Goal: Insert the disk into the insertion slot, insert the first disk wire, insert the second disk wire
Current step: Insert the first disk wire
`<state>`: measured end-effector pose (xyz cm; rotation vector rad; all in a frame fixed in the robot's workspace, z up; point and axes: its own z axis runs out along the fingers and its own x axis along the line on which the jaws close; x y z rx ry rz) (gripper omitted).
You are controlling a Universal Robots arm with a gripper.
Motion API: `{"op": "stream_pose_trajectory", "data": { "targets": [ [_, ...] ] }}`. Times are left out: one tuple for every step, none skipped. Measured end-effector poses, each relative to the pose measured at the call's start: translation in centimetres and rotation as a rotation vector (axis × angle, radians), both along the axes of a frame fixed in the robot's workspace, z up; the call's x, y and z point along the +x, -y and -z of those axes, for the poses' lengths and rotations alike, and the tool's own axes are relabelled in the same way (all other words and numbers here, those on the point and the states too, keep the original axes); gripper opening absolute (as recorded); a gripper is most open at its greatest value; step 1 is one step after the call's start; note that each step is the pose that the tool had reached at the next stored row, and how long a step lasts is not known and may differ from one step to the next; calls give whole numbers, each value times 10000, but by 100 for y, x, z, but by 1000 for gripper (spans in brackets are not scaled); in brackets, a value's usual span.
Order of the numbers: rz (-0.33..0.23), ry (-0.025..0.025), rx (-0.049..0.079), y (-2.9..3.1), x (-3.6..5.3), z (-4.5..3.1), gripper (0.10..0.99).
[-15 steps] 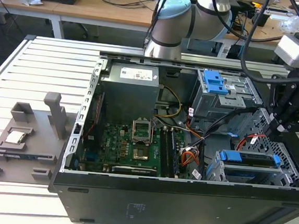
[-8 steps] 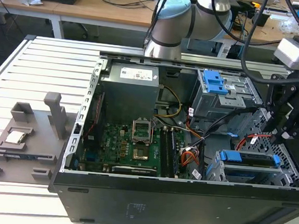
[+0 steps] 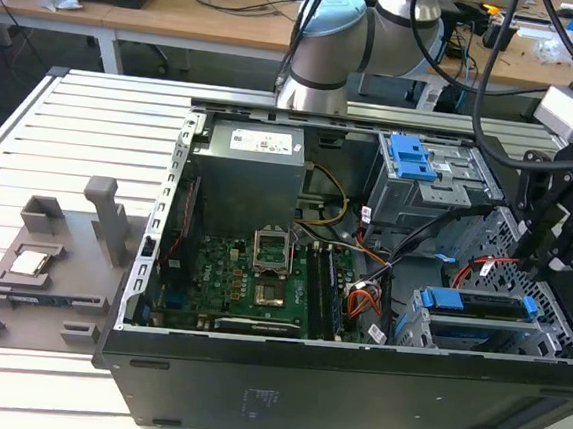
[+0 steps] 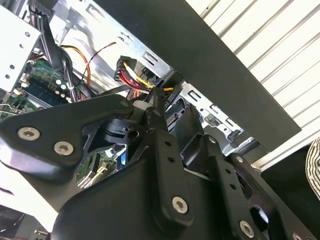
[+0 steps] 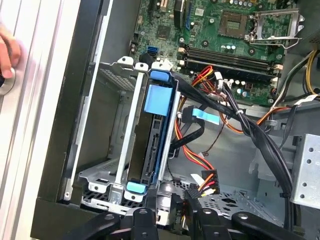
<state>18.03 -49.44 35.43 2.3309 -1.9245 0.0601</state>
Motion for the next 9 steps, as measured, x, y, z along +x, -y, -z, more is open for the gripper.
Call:
{"op": "stream_pose_trajectory", "data": {
  "targets": [
    [-1,0,0,0,1,0,361],
    [-2,0,1,-1,2,1,361],
    [-1,0,1,-1,2,0,349],
    [-1,-2,1,-1,2,0,282],
    [-2,-1,-2,-1,3,-1,220],
    [-1,-1,0,-1,3,0,173],
    [-2,0,0,0,3,0,169],
    [-1,0,1,0,3,0,169],
    [-1,0,1,0,4,0,169]
  ]
}}
